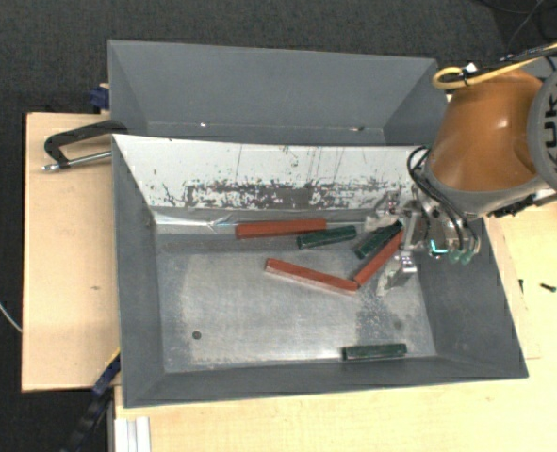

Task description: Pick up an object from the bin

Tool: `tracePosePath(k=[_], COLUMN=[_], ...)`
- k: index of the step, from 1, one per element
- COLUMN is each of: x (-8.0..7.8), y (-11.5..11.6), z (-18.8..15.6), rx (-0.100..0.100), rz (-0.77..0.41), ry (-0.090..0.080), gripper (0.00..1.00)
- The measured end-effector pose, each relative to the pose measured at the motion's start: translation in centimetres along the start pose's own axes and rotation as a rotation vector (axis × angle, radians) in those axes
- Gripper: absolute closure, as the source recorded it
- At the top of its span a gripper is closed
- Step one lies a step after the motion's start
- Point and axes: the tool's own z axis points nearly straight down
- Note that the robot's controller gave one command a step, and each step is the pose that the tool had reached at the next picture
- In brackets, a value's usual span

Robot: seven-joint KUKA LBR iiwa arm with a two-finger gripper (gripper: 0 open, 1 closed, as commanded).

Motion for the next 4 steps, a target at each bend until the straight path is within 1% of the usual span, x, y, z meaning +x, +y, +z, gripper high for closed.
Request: tracePosePath(k=[1,2,3,4], x=[-0.2,0.1,0.1,-2.0], y=[0.0,1.1,1.1,2.5], z=[-0.3,9.5,9.5,-6.8], rx=[0.001,0.002,0.002,0.003], rz=[-0.001,-0.145,-0.145,-0.232], ry=[-0.007,-0.008,-0.008,-0.016], gripper=[0.00,1.00,1.00,1.00])
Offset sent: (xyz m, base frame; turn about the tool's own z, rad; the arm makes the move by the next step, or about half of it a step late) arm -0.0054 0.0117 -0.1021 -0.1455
